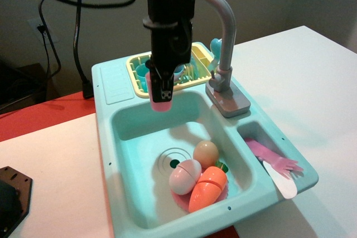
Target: Put cup from counter to sink
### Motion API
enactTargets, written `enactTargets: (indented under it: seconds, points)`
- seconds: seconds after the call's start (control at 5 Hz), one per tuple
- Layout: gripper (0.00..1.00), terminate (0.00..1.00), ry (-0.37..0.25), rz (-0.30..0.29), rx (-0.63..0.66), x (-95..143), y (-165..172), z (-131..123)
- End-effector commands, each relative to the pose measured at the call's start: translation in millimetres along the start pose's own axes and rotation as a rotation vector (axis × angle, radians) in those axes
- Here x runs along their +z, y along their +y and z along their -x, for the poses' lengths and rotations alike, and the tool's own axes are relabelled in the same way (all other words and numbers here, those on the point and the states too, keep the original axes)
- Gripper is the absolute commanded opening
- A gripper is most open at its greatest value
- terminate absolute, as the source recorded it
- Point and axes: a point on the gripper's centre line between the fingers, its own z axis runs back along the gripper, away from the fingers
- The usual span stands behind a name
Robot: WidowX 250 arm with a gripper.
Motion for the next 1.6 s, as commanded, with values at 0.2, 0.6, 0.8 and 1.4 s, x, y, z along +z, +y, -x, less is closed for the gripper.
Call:
enactTargets:
  seconds: [0.2,0.6,0.8,1.4]
  points:
    - [0.00,0.00,-0.047,-0.052,0.011,-39,9,-6]
    - [0.00,0.00,-0.026,-0.090,0.029,-57,12,-7]
    - [0.00,0.00,-0.036,-0.158,0.046,-59,14,-7]
    - [1.00,0.00,0.049,-0.166,0.100,24,29,23]
